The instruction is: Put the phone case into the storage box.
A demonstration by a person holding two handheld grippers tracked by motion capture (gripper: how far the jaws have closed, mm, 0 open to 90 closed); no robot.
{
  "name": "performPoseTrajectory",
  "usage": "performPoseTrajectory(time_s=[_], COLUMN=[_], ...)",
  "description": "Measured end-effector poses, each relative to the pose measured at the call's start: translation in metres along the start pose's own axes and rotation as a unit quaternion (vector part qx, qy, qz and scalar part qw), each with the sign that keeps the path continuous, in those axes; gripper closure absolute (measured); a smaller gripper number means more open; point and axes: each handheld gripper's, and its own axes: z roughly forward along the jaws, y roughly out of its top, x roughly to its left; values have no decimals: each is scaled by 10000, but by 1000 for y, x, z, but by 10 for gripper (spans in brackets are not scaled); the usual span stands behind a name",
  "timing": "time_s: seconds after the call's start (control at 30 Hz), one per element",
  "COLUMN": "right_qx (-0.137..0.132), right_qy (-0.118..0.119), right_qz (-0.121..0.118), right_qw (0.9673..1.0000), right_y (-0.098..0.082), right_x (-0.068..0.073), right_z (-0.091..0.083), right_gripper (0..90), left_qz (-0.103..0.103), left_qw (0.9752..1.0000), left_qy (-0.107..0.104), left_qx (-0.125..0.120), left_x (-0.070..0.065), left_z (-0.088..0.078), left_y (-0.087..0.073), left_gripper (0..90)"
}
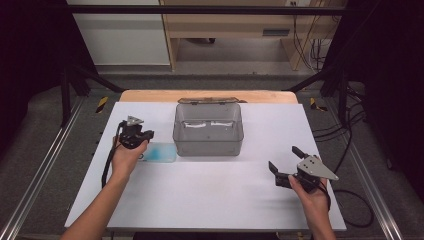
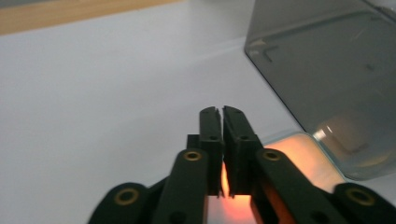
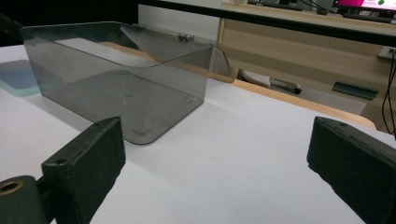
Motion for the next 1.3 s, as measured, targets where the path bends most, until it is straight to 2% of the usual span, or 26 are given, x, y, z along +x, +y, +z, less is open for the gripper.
performPoseTrajectory(time_s=[0.13, 0.17, 0.23, 0.37, 0.4, 0.53, 0.6, 0.8, 1.03, 1.1, 1.23, 1.3], right_qx=[28, 47, 60, 71, 75, 90, 86, 95, 136, 133, 118, 132], right_qy=[17, 25, 25, 34, 41, 59, 63, 86, 100, 100, 121, 136], right_qz=[-43, -58, -72, -79, -84, -102, -110, -120, -124, -133, -113, -120], right_qw=[10000, 10000, 10000, 9999, 9999, 9999, 9999, 9998, 9998, 9998, 9998, 9997], right_y=[0, 0, 0, -1, -1, 0, 0, 0, -1, -1, -1, -1], right_x=[1, 2, 2, 2, 2, 3, 3, 3, 3, 3, 3, 2], right_z=[0, 1, 1, 2, 2, 2, 2, 2, 3, 2, 1, 2], right_gripper=[49, 50, 50, 50, 51, 51, 51, 51, 51, 51, 51, 51], left_qz=[-81, -44, -31, -90, -57, 53, 46, 48, -54, -78, 52, 51], left_qw=[9997, 9997, 9995, 9990, 9985, 9978, 9976, 9967, 9953, 9947, 9934, 9929], left_qy=[-181, -161, -169, -268, -334, -315, -339, -439, -551, -581, -636, -682], left_qx=[119, 195, 257, 350, 425, 582, 602, 681, 798, 841, 953, 977], left_x=[-4, -7, -8, -11, -13, -18, -19, -22, -19, -18, -27, -28], left_z=[13, 20, 24, 35, 39, 46, 48, 52, 53, 52, 42, 40], left_y=[1, 1, 2, 4, 5, 4, 4, 2, 4, 4, -2, -5], left_gripper=[899, 899, 899, 899, 899, 899, 899, 899, 900, 900, 900, 900])
